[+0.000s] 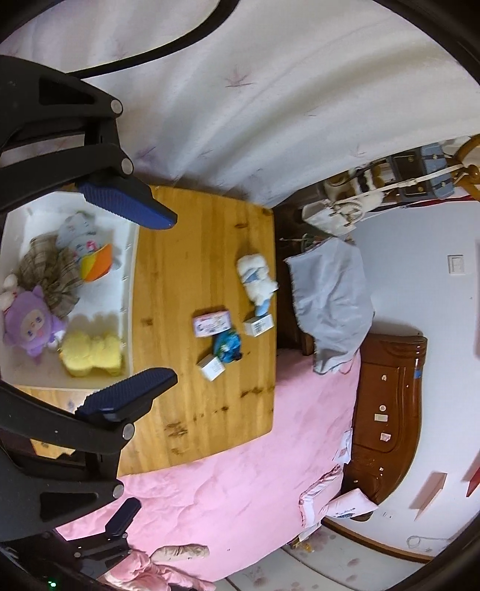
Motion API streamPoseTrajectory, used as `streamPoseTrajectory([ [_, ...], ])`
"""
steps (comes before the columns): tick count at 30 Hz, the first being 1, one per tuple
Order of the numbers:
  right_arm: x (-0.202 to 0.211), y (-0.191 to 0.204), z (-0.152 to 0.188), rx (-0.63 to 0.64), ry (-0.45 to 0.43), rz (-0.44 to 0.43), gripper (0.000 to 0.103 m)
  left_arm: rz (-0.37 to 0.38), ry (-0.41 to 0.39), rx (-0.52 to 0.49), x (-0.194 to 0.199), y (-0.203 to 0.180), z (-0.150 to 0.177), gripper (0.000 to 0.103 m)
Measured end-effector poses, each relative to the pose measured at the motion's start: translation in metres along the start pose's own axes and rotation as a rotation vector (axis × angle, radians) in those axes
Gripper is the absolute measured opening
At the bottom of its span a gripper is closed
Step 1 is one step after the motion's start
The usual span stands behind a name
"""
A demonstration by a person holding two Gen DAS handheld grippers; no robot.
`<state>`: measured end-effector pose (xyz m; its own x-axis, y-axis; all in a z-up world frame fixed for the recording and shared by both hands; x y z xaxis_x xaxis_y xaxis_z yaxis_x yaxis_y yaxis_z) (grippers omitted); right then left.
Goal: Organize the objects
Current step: 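Open both tools and lift them away from the tray, then reach the left tool to the white bear while the right tool reaches the pink wipes pack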
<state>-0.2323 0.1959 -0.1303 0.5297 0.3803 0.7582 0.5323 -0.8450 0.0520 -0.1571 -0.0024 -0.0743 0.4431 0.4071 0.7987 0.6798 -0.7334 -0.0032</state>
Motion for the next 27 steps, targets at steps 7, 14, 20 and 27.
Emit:
streamPoseTrajectory([
  [7, -0.029, -0.029, -0.01, -0.088, 0.043, -0.001, 0.081, -0.021, -0.006, -0.075, -0.035, 0.007, -0.045, 0.085],
  [14, -0.076, -0.038, -0.031, -0.115, 0.082, 0.048, 0.081, -0.03, 0.036, -0.202, -0.1, 0.013, -0.076, 0.086],
  [20, -0.134, -0.016, -0.046, -0.121, 0.118, 0.008, 0.081, -0.003, 0.153, -0.32, -0.184, 0.023, -0.081, 0.086],
  [27, -0.221, -0.003, -0.052, -0.135, 0.186, 0.0, 0.077, 0.039, 0.234, -0.442, -0.282, 0.024, -0.081, 0.087],
])
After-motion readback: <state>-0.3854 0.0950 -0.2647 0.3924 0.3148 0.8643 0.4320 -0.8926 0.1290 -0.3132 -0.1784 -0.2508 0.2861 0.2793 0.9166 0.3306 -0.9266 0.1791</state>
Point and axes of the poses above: each gripper's, at about its wrist camera, not at the fingertips, and x roughly against the way its jaws point, y to its left, z to its underside, the point moved 10 cm from there along -x, roughly the way its jaws point, and after that the axes turned 4 degrees about -y, right-handed, at the moved point
